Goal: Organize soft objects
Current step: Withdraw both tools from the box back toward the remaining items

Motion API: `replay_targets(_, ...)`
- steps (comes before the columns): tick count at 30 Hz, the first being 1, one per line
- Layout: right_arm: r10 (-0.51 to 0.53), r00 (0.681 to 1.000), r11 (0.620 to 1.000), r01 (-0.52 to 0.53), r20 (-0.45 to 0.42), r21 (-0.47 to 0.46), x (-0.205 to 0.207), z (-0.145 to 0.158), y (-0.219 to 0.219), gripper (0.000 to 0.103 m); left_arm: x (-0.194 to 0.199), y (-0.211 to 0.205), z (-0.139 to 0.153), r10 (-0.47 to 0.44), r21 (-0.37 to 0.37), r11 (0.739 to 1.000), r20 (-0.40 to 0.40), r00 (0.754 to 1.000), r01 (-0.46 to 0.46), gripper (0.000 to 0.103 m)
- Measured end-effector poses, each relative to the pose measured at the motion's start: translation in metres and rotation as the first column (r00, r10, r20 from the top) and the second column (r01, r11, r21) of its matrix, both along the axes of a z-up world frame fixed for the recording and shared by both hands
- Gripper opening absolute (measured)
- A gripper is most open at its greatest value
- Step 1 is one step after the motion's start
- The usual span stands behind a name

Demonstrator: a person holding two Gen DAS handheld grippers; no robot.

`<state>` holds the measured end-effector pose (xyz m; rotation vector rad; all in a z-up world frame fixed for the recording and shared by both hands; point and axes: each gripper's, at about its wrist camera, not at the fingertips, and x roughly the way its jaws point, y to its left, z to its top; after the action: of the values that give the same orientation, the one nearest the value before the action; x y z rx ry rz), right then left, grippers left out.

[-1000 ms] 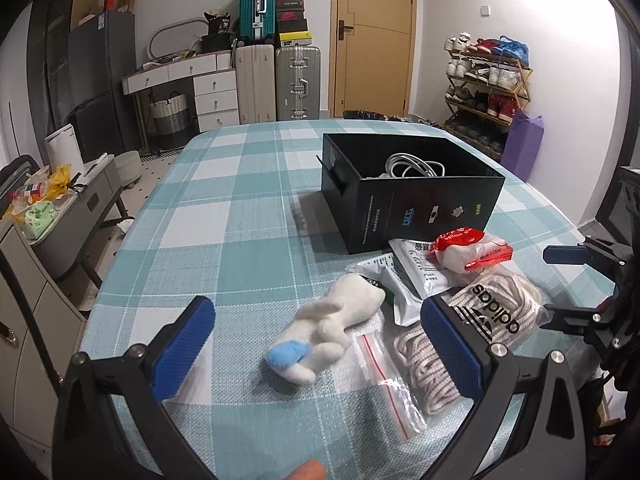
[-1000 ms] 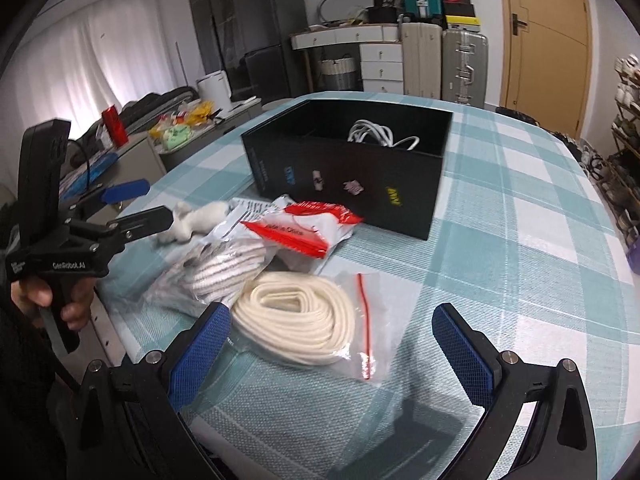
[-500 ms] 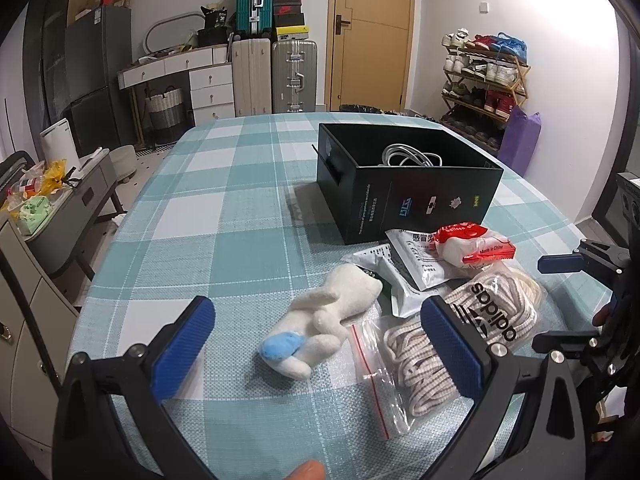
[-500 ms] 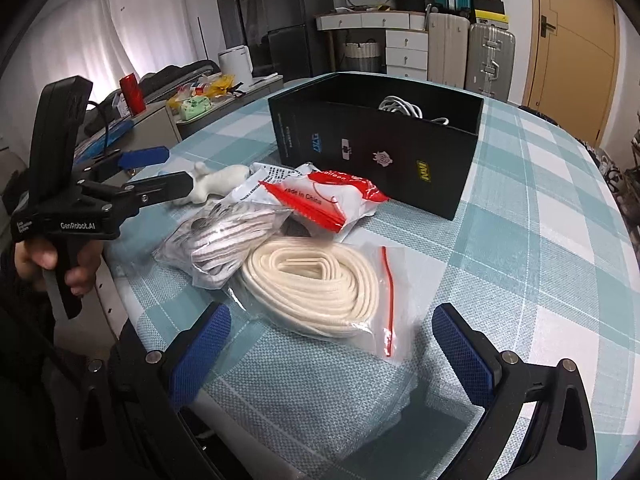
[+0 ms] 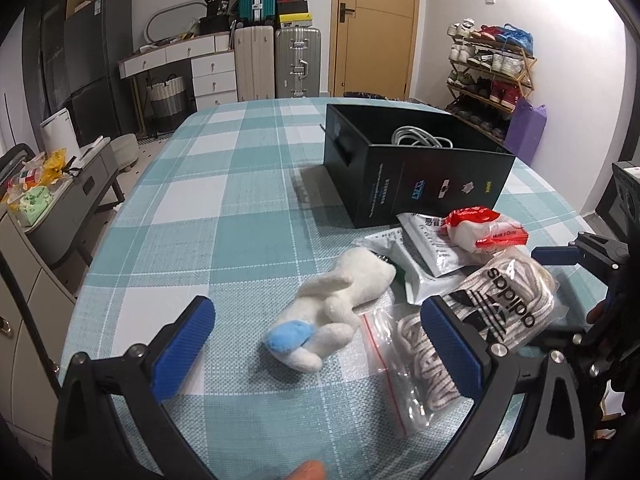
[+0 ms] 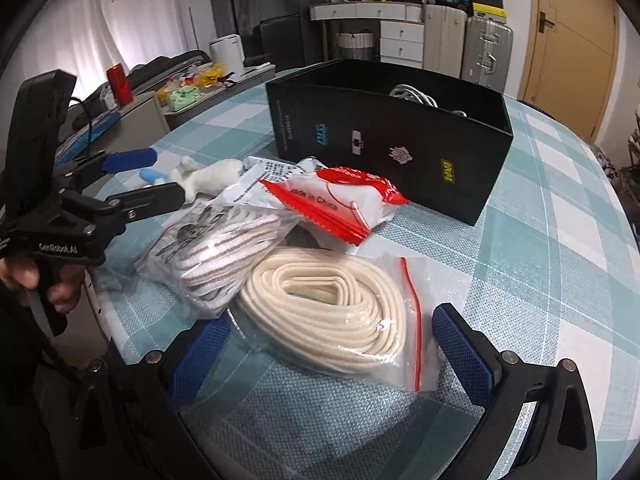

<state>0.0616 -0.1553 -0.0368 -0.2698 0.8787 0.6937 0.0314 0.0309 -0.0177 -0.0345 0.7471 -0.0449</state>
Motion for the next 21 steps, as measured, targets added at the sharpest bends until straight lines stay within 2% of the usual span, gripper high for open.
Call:
replay_targets(13,-0.108,0.994,0.994,0.108,-0.004,0.013,0.017,0.002,-0.029,0.102,0.001,0.001,-0.005,-0.002,0.005,1.0,-0.022,1.0,0.002,0.103)
replay_targets(21,-0.104,0.995,0.994,0.104,-0.001,0.02,0.018,0.003,-0.029,0.101,0.004,0.007,-0.007,-0.011,-0.031,0.999,-0.056,0.998,0.009,0.103)
